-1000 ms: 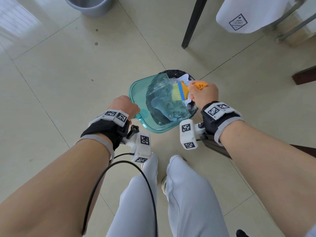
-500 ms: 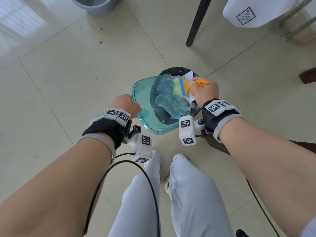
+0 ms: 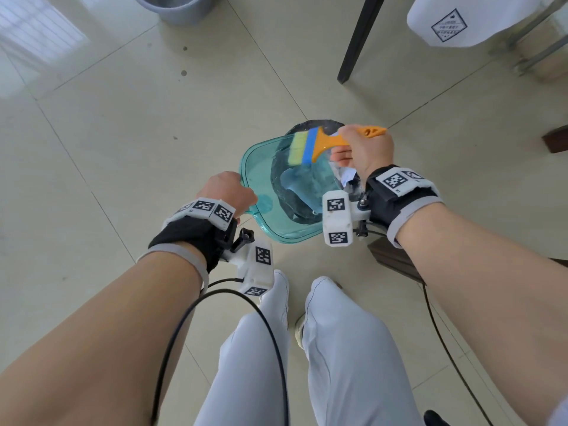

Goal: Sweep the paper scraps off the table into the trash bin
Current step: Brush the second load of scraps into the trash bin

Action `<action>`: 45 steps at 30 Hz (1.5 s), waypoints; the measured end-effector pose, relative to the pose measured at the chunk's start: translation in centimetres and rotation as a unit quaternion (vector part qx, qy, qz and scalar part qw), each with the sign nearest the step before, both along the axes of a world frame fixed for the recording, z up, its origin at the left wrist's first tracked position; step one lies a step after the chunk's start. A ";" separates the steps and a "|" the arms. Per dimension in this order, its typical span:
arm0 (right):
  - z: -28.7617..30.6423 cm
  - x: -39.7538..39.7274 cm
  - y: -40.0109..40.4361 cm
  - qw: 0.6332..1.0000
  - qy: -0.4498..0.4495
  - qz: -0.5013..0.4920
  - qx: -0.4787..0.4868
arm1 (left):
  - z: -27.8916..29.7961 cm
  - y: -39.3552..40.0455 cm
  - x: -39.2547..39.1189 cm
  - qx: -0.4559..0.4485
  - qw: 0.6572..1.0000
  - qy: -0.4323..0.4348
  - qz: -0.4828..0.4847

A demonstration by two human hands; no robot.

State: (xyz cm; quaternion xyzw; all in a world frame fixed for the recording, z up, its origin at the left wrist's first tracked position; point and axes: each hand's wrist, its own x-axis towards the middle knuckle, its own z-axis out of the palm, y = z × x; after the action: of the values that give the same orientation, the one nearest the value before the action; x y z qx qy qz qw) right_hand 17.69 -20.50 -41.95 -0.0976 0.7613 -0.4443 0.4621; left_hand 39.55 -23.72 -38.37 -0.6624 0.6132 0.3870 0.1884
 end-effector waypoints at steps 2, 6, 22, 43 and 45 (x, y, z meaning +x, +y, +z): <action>-0.2 0.4 0.3 0.999 0.001 0.043 0.020 | 0.0 0.0 -0.3 0.004 1.000 0.003 -0.002; 0.4 -1.2 0.9 0.994 0.101 -0.040 0.024 | 0.0 0.1 -0.2 0.000 1.000 -0.003 -0.006; 0.5 -1.7 2.3 0.989 0.147 -0.026 0.014 | -0.1 -0.5 -0.8 0.009 1.000 0.027 -0.006; 0.3 -0.3 3.3 0.979 0.083 0.149 0.115 | -0.3 -1.0 -0.1 -0.050 0.999 -0.004 0.003; 0.0 -1.7 3.2 0.972 0.170 0.096 0.131 | -0.5 -1.1 0.4 -0.051 0.999 -0.014 0.004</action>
State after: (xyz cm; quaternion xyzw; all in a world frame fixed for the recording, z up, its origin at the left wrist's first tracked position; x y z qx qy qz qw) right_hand 15.99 -17.25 -42.00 -0.1832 0.8674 -0.2710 0.3750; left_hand 39.91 -24.84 -38.82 -0.6788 0.6270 0.3464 0.1618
